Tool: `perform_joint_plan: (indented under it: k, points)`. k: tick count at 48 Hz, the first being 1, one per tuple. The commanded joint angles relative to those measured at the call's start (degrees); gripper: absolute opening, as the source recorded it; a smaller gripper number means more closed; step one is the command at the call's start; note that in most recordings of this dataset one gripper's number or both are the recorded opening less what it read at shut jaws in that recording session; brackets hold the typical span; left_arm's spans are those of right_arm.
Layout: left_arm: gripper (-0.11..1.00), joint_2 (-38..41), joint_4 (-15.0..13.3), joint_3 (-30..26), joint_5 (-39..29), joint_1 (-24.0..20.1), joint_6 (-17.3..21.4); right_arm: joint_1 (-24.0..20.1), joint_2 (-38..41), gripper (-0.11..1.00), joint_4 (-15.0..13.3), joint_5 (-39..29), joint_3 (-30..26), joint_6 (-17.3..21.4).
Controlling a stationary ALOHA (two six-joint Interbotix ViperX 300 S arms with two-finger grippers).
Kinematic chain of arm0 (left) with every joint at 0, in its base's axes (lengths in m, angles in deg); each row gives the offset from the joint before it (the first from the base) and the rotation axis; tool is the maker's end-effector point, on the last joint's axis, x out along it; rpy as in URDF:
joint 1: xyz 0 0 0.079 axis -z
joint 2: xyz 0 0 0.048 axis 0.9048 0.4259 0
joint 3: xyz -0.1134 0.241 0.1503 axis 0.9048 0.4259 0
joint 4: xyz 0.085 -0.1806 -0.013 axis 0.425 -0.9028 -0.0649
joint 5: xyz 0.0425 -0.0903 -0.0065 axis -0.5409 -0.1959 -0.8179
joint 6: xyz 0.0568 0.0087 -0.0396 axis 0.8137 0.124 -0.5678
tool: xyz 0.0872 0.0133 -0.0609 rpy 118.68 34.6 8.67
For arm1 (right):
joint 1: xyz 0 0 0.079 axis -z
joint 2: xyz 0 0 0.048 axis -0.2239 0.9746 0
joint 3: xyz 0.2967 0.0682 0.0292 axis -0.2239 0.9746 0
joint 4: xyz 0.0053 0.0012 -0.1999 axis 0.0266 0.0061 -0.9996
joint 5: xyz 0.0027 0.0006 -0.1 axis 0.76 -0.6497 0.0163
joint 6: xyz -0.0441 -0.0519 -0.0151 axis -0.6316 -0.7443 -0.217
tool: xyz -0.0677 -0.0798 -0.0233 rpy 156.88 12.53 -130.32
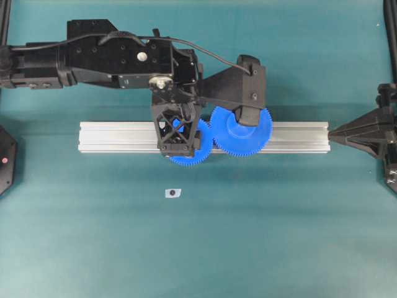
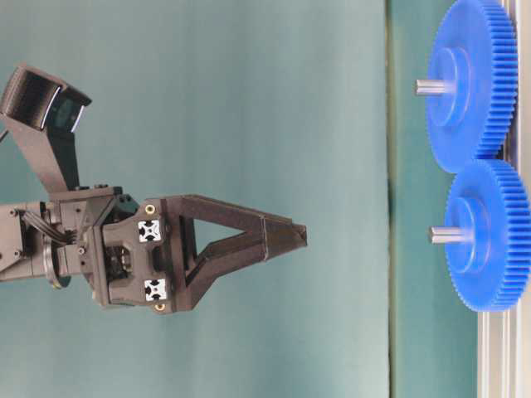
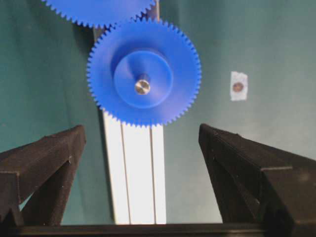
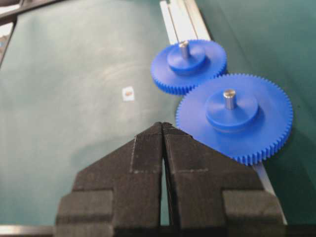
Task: Find the location of the shaft and insert the small gear.
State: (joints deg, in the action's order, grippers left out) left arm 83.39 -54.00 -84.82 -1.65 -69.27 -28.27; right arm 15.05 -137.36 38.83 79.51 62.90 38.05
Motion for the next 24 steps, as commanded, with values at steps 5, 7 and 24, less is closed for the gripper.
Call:
perform_joint_plan:
  k: [5, 7, 24]
  points:
    - [0.92, -1.8, 0.1, -1.4, 0.0, 0.3, -0.1, 0.1, 0.3, -0.01, -0.1, 0.3, -0.6, 0.5]
    - [0.92, -1.8, 0.2, -1.4, 0.0, 0.4, -0.1, 0.2, 0.3, -0.01, -0.1, 0.3, -0.6, 0.5]
    - [0.92, -1.6, 0.2, -1.4, -0.3, 0.8, -0.2, 0.1, 0.3, -0.01, 0.0, 0.2, -0.6, 0.5]
